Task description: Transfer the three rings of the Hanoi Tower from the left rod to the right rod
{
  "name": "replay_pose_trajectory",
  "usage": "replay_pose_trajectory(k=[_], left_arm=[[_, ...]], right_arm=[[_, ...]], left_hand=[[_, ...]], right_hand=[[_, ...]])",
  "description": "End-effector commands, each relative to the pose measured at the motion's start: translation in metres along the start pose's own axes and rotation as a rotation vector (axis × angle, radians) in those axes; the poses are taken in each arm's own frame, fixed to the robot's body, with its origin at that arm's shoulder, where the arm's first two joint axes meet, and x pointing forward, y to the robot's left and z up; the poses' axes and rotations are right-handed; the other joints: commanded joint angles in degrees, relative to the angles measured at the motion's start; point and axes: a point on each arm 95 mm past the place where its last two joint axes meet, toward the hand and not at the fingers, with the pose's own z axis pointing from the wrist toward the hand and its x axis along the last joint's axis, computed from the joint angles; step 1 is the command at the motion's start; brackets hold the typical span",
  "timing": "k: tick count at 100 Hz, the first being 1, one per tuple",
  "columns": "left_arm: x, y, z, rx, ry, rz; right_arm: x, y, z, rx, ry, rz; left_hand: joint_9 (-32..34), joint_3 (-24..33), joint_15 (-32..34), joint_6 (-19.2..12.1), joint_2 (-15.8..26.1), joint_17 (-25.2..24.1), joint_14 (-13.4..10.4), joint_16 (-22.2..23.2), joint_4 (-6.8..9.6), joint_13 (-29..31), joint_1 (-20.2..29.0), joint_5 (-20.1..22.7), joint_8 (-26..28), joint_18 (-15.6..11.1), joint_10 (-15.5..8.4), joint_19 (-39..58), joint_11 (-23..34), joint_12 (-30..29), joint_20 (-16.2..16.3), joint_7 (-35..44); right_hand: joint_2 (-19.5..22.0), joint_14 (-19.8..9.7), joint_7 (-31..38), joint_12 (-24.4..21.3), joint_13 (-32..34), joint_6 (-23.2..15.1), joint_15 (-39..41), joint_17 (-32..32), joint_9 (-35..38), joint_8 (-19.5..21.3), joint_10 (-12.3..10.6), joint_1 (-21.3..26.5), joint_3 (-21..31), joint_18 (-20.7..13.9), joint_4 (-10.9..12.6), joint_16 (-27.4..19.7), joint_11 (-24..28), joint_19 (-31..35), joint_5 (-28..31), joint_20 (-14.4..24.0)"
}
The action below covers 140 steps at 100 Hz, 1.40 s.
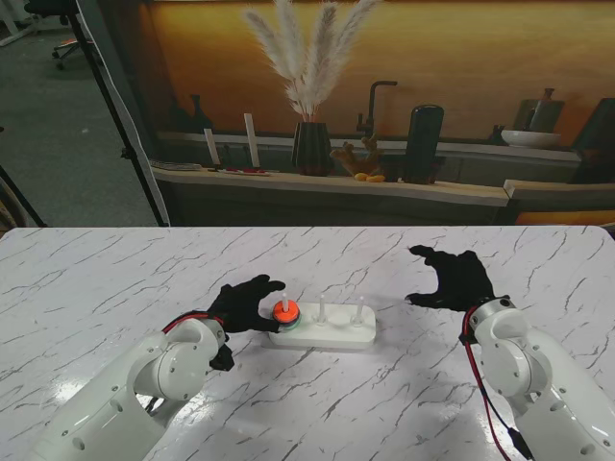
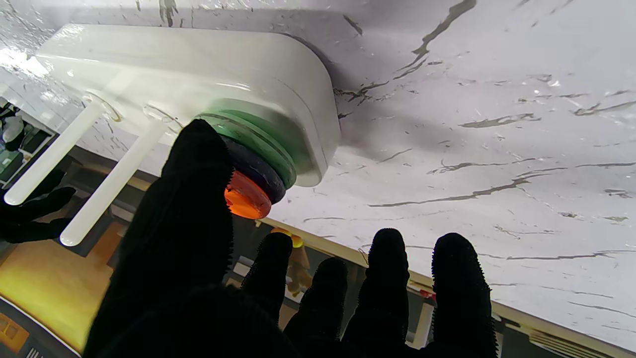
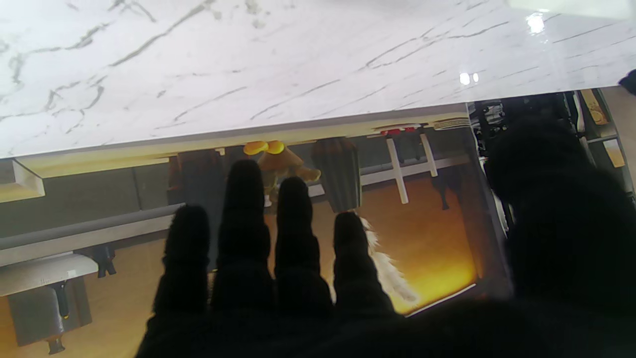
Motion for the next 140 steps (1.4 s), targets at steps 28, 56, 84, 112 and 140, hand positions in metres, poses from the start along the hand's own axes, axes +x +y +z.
replay_pose_trajectory(k=[28,56,84,112,140], left_arm=[[0.0045,0.0079,0.0008,-0.043,0.019,-0.011],[0.0067,0.0105,0.0036,-0.019,0.010,-0.003],[0.0067,0.0114,0.0037,-0.003,0.001,-0.036],[0.0081,0.0070,0.0002,-0.031,0.010,-0.083],[0.0102,0.0078,0.0006,-0.043,0.015,-0.083]], right_arm=[[0.0011,-0.0050,-0.0032,0.011,-0.008,0.014],[0.0005,-0.0051,-0.0034,0.016,-0.008,0.017],[-0.0001,-0.0082,-0.0046,0.030,-0.011,0.015],[-0.0002,-0.0089,-0.0044,0.035,-0.017,0.013],[-0.0013,-0.0096,-0.0051,0.033,-0.022,0.016]], left_hand=[[-0.3,3.6,2.8,0.1,-3.0,1.4,-0.7,1.9,1.51,0.6,2.5,1.1,1.0,0.8,0.6,4.9,0.2,0.5,2.5,1.3],[2.8,-3.2,7.0,-1.7,4.3,3.7,-0.8,4.4,1.62,3.1,9.4,3.3,2.5,0.2,0.6,10.3,1.4,1.6,3.9,3.0],[3.9,-6.1,8.2,-4.4,8.7,3.8,-0.5,4.6,0.87,3.3,10.7,6.3,3.9,0.5,0.3,10.8,2.0,1.7,3.6,5.7],[1.6,-7.8,5.2,-1.4,4.2,1.5,-0.2,2.2,2.26,1.3,7.9,3.3,2.9,1.0,0.6,6.7,0.8,0.6,1.1,3.7],[1.1,-6.7,4.5,-0.7,2.9,1.0,-0.3,1.9,2.71,1.0,7.0,2.8,2.6,1.0,0.7,5.7,0.4,0.4,0.6,2.8]], right_hand=[[-0.8,-0.7,0.8,-0.1,1.8,-0.2,1.0,-0.4,1.1,-1.0,-0.2,-0.6,0.7,19.3,3.5,0.2,0.4,1.0,1.2,-0.3],[-0.5,-0.6,0.8,-0.1,1.7,-0.2,1.0,-0.5,1.1,-1.0,-0.1,-0.7,1.1,19.2,3.3,0.2,0.4,1.0,1.2,-0.3],[0.1,-0.6,0.7,-0.1,1.6,0.0,1.1,-0.4,1.0,-1.1,-0.1,-0.6,1.0,19.2,3.2,0.2,0.3,1.1,1.1,-0.4],[0.9,-0.6,0.9,-0.1,1.7,-0.1,1.2,-0.4,1.1,-1.1,-0.1,0.3,0.5,19.0,3.2,0.2,0.5,1.3,1.3,-0.4],[1.0,-0.7,1.2,0.0,1.9,-0.2,1.6,-0.2,1.3,-1.0,-0.1,0.9,0.0,19.0,3.3,0.3,0.7,1.6,1.6,-0.4]])
